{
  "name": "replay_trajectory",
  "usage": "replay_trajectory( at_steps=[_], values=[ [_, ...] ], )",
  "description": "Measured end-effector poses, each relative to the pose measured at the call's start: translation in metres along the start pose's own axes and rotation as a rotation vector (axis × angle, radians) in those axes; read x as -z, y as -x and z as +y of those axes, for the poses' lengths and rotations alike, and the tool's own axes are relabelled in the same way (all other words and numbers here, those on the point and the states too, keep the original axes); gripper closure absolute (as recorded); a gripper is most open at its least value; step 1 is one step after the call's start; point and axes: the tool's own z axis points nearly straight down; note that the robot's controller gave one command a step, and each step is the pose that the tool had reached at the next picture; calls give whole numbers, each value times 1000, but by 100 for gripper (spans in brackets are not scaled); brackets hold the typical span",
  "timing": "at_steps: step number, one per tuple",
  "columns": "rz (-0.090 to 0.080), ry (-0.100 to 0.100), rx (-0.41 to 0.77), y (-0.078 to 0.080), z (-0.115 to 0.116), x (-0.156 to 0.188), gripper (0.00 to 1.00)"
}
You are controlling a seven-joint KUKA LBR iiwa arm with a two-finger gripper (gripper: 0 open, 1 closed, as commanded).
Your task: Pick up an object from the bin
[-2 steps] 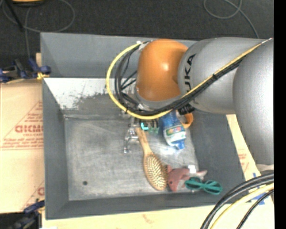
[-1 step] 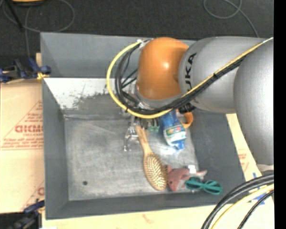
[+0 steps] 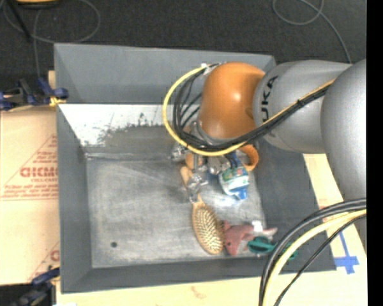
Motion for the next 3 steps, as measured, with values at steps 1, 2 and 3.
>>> replay_trajectory(
  at_steps=[1,2,3],
  values=[
    [9,4,97,2,-41,-9,0],
    [4,1,322,7,-51,-4,0],
    [3,3,455,12,-52,-36,0]
  ],
)
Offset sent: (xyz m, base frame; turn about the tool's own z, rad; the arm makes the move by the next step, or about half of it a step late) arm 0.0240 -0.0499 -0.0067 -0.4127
